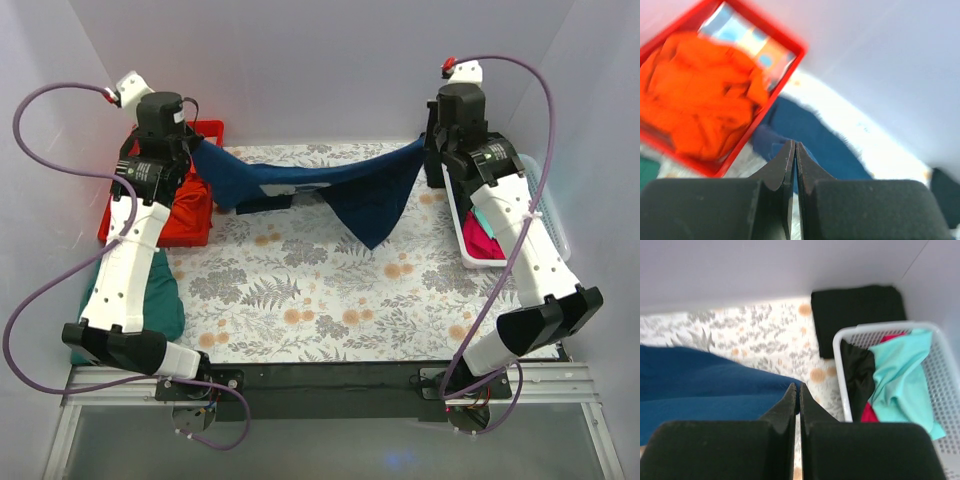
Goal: Fold and stack the t-shirts
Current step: Flatten out the tshirt
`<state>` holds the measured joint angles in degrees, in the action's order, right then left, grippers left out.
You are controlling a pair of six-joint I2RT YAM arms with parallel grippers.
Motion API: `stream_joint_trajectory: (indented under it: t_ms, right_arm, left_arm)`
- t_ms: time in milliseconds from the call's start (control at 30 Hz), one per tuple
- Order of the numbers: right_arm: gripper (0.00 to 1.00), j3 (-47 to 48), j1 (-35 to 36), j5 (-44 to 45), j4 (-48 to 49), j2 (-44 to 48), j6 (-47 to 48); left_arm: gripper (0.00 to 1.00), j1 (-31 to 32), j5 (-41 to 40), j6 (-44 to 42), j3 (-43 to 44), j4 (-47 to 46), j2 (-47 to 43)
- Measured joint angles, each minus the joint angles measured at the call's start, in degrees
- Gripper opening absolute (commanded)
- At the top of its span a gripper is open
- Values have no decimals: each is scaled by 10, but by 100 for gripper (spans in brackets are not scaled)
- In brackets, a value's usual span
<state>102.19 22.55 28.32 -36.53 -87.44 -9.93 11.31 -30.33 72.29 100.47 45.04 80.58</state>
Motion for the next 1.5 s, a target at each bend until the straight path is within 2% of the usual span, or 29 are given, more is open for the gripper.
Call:
stream_joint_trajectory:
  t_ms: [167,433,767,1033,1167,1267,1500]
  right_arm:
    - [1,79,0,11,-6,10,24]
    - [1,87,0,-16,-10,86,34]
    - [1,28,0,-51,2,256,49]
    - [1,7,0,-57,60,292,59]
    - [1,-12,0,-45,86,252,64]
    - [1,-20,0,-36,101,204,70]
    - [1,-27,-4,-29,114,119,77]
  left_arm:
    - [0,0,21,-35,103,-37,20]
    - [0,0,78,-73,257,-78,34]
    - [0,0,164,-110,255,-148,-70]
    - [0,0,191,-136,284,-224,-101]
    - [0,0,192,-139,291,-267,-46]
    - [0,0,192,-141,301,-285,28]
    - [0,0,192,-148,317,-281,196]
